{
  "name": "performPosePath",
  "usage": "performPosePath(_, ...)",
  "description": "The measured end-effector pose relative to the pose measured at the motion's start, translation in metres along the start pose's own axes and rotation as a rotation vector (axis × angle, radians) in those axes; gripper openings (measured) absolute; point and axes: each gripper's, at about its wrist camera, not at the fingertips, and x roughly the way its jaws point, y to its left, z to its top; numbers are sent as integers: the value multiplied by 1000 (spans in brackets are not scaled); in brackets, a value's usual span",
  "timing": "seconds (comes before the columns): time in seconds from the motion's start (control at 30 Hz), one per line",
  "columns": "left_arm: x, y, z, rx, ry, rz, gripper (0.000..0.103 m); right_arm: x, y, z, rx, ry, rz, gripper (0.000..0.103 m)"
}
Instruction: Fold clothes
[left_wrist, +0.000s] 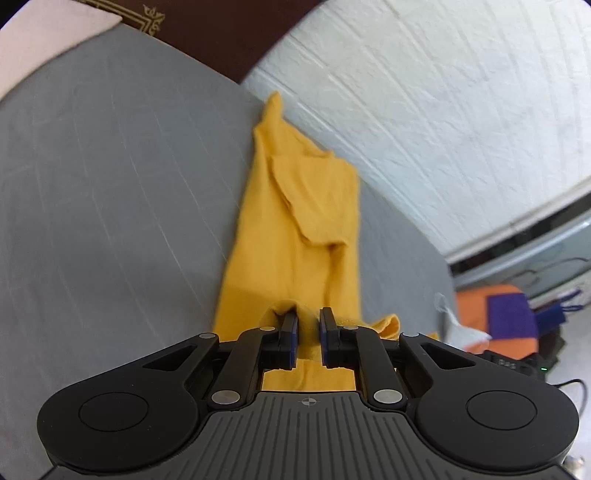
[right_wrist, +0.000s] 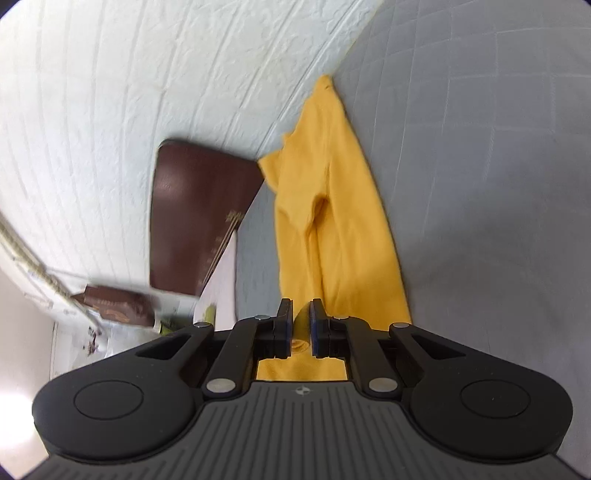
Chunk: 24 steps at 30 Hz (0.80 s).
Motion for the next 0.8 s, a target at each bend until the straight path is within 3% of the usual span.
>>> performPosePath(0.17, 44, 11, 26, -11, 7, 71, 28, 47, -20, 27, 30, -23, -147, 15)
performPosePath(0.23, 49, 20, 28, -38, 5, 42, 31, 61, -31, 33, 46, -23, -190, 16)
performPosePath(0.27, 46, 23, 29, -49, 6, 18, 39, 60, -36, 35, 66, -17, -162, 19)
performPosePath(0.3, 42, 24, 30, -55, -2, -8, 46, 58, -39, 37, 90, -9, -137, 31)
performPosePath(0.33, 34, 24, 31, -56, -32, -28, 68, 53, -40, 39, 103, -11, -116, 45)
performPosePath(0.37, 23, 23, 32, -50, -88, -37, 87, 44, -39, 39, 103, -32, -97, 72)
performPosePath(0.4, 10, 21, 33, -41, -158, -39, 91, 34, -38, 40, 100, -60, -76, 85)
performPosePath(0.5, -9, 13, 32, -6, -206, -59, 94, 5, -33, 40, 83, -125, -18, 85)
performPosePath(0.6, -24, 5, 31, 29, -223, -81, 94, -2, -22, 32, 14, -114, -3, 82)
performPosePath(0.7, -3, -11, 13, 100, -136, -110, 94, 10, -10, 20, -65, -58, -21, 66)
performPosePath(0.8, 30, -19, -3, 128, -67, -162, 94, 39, -9, 14, -49, 14, 41, 54)
